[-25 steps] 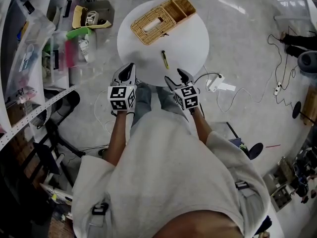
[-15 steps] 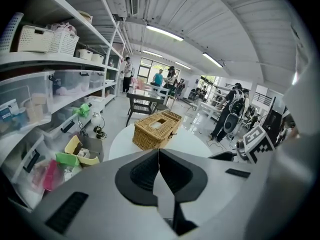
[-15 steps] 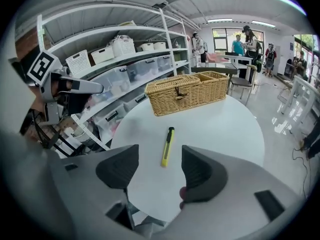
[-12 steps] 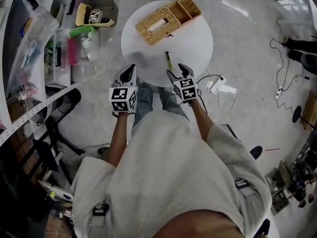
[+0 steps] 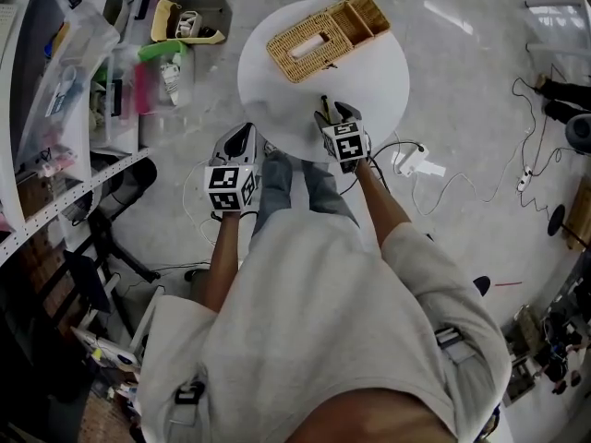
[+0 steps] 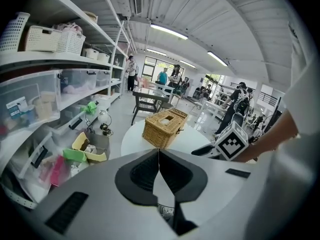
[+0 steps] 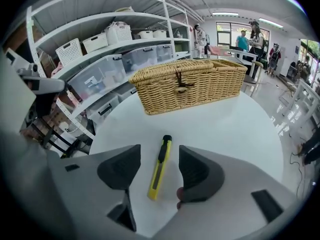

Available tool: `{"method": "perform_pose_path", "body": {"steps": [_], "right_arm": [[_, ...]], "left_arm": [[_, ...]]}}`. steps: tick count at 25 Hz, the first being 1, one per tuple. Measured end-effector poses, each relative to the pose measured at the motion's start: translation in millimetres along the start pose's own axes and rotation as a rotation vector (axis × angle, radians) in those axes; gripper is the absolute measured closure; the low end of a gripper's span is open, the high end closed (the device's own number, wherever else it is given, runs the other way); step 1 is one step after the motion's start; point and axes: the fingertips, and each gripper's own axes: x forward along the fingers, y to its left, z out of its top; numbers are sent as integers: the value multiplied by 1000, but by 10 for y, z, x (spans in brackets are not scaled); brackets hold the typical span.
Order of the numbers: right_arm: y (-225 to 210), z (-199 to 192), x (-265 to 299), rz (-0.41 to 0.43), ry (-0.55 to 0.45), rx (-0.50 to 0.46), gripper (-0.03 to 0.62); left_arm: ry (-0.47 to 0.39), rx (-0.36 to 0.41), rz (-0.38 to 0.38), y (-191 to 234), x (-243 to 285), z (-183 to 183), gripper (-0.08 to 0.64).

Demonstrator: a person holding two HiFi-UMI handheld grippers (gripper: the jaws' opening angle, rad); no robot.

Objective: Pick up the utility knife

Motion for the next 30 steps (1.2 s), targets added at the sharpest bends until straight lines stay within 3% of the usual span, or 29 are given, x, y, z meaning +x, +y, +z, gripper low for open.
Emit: {"method": "perform_pose_path", "body": {"steps": [4,11,22,30], "right_arm": [[-40,-7,120,-14,38,6,361],[-123,-22,170,-85,51,-15,491],[-110,-15,145,-87,60,4,509],[-40,252,-154,-66,-61,25,509]], "left_arm": [[7,-6,8,38,-47,-49,540],[10,-12,13,105,-70,-83,540],[5,1,4,113,-88,-25,540],[-14,15,-10,104,-69,109,540]]}}
